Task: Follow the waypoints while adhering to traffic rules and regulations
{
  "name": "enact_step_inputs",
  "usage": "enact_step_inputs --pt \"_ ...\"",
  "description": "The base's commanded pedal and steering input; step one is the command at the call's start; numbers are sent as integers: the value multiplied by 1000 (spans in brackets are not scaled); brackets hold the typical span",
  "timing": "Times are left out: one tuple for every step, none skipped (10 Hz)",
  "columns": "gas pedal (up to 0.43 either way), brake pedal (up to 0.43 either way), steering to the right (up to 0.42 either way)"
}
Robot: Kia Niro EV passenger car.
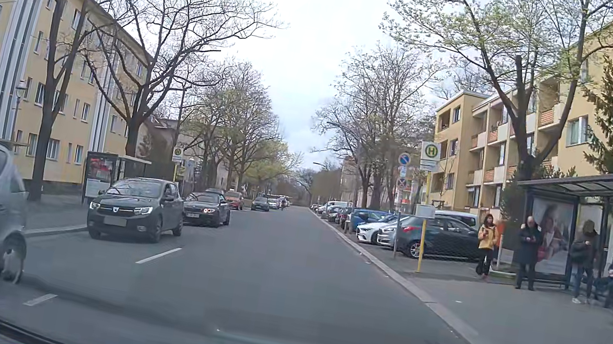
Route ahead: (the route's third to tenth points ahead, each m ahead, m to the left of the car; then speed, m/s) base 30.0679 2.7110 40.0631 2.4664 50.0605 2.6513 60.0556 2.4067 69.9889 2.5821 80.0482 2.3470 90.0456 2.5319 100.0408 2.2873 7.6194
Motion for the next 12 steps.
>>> enact_step_inputs --pt "240 0 1" --pt "220 0 -4" --pt "209 0 -6" --pt "209 0 -4" --pt "197 0 -3" --pt "189 0 -2" --pt "177 0 -2" --pt "177 0 -2" --pt "157 0 -2" --pt "118 0 -2" --pt "110 0 -2" --pt "110 0 -2"
